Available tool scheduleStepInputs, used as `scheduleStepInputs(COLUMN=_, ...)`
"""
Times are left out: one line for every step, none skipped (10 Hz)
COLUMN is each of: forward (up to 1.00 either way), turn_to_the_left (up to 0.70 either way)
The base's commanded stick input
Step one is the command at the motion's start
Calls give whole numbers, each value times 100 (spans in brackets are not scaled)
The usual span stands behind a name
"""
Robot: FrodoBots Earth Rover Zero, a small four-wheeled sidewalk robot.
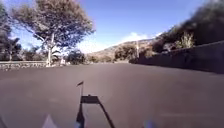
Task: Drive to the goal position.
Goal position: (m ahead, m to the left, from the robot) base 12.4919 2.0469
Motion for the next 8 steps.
scheduleStepInputs(forward=70, turn_to_the_left=0)
scheduleStepInputs(forward=70, turn_to_the_left=0)
scheduleStepInputs(forward=70, turn_to_the_left=0)
scheduleStepInputs(forward=70, turn_to_the_left=0)
scheduleStepInputs(forward=70, turn_to_the_left=0)
scheduleStepInputs(forward=70, turn_to_the_left=0)
scheduleStepInputs(forward=70, turn_to_the_left=0)
scheduleStepInputs(forward=70, turn_to_the_left=0)
